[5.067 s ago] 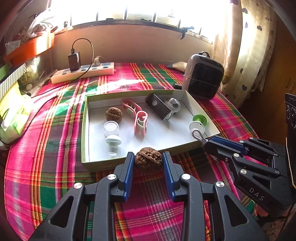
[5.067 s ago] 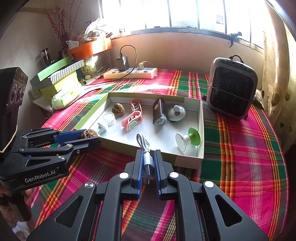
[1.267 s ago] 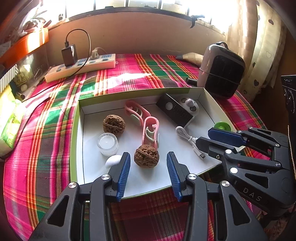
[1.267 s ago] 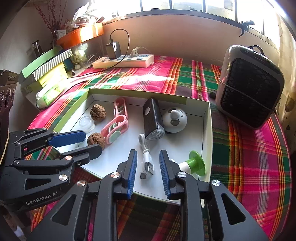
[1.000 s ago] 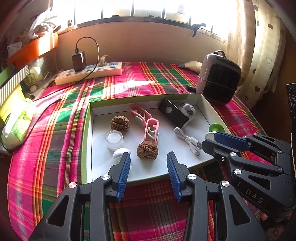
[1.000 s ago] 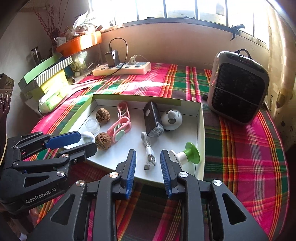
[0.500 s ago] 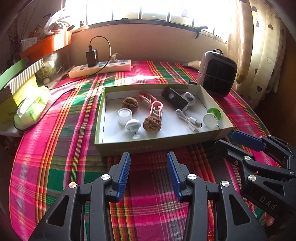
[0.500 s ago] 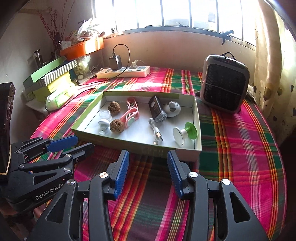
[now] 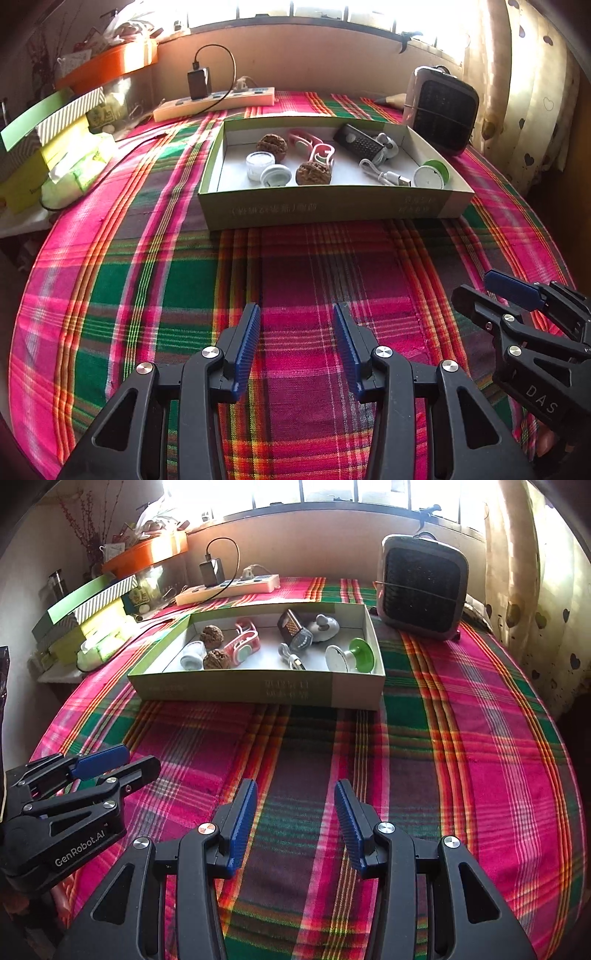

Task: Organize objects

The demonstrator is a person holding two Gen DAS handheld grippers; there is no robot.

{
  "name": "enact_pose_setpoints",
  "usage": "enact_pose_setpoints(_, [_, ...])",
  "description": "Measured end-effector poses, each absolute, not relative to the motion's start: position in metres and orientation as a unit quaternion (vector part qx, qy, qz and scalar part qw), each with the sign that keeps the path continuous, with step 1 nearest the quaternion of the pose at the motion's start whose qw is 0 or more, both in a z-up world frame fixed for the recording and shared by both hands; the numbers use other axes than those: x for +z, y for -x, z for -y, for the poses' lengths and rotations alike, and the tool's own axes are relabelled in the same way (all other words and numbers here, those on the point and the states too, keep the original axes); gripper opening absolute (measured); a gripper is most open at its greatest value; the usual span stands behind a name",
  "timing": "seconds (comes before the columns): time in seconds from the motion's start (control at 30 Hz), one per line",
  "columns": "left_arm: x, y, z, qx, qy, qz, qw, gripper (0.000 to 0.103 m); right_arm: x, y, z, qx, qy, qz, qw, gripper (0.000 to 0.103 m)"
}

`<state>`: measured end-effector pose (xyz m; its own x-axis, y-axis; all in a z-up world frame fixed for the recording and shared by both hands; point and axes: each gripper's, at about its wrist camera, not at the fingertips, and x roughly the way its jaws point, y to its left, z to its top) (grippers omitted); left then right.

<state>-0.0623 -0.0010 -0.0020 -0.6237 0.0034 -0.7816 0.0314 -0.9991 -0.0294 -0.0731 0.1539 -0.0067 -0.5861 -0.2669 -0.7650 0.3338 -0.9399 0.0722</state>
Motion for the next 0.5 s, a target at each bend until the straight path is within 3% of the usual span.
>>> enact_pose_setpoints(0.17, [-0.0032,0.0549,-0.0056,-0.905,-0.426,-0.006,0.017,0.040,-0.0107,0.0685,-0.1570,-0.891,-0.425,-0.040,0.158,0.056])
enact_pose_setpoints(0.5, [-0.0036,0.0548,-0.0070,-0.904,-0.426,-0.007,0.024,0.041,-0.0109,0.0673,-0.1582,-0.891,-0.430,-0.047,0.141,0.062])
